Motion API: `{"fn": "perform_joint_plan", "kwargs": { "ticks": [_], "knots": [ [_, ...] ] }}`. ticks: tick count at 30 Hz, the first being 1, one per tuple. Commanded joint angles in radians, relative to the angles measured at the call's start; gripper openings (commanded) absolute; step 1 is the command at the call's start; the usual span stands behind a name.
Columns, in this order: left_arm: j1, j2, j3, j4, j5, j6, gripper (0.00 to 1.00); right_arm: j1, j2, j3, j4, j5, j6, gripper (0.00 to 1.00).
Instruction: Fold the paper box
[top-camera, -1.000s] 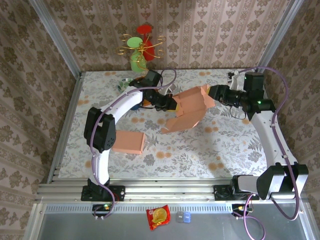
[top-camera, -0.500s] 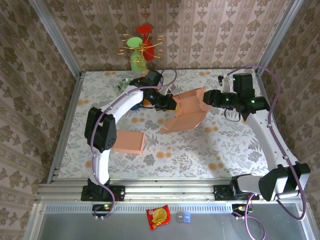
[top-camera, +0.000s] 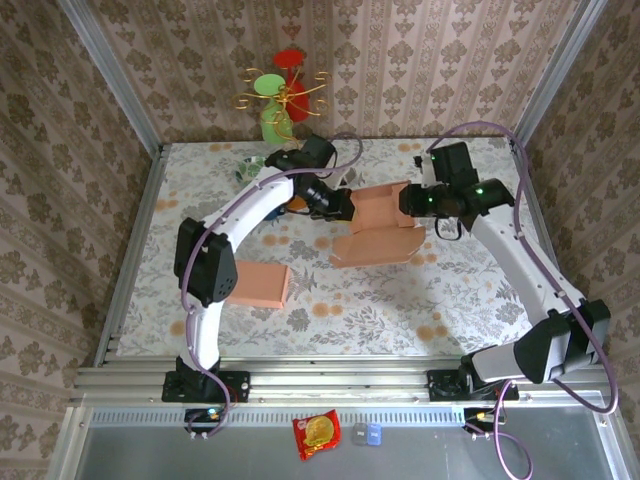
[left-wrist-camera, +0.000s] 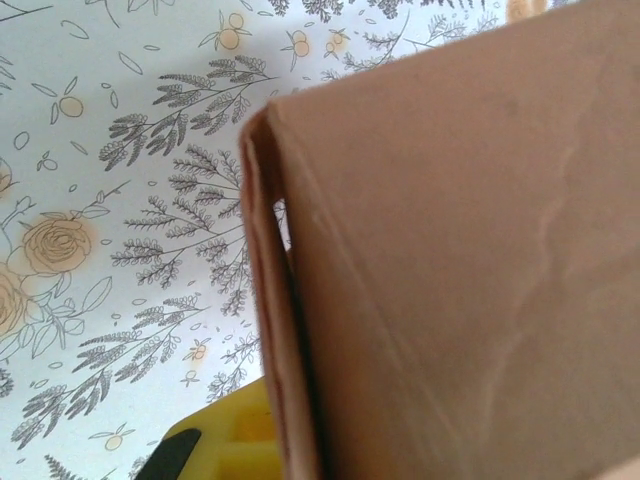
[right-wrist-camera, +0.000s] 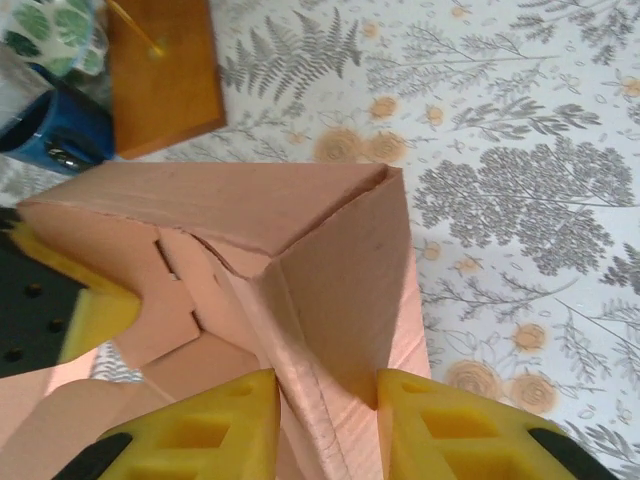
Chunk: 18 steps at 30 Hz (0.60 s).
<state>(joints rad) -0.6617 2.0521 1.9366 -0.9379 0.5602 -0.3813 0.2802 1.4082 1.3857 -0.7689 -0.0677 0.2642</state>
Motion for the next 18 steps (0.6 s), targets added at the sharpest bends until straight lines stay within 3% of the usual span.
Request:
{"fn": "perform_joint_plan", "kwargs": {
  "ticks": [1, 12, 18],
  "knots": [
    [-0.028, 0.005, 0.074, -0.063, -0.03, 0.008, 0.0, 0.033, 0.045, 0.027, -0.077, 0.154, 0.007, 0.31],
    [-0.078, 0.048, 0.194, -0.164, -0.106, 0.006, 0.0, 0.104, 0.097, 0.041, -0.131, 0.408, 0.067, 0.23],
    [-0.094, 0.059, 0.227, -0.19, -0.128, 0.001, 0.0, 0.106, 0.087, 0.022, -0.126, 0.458, 0.09, 0.06]
  ]
}}
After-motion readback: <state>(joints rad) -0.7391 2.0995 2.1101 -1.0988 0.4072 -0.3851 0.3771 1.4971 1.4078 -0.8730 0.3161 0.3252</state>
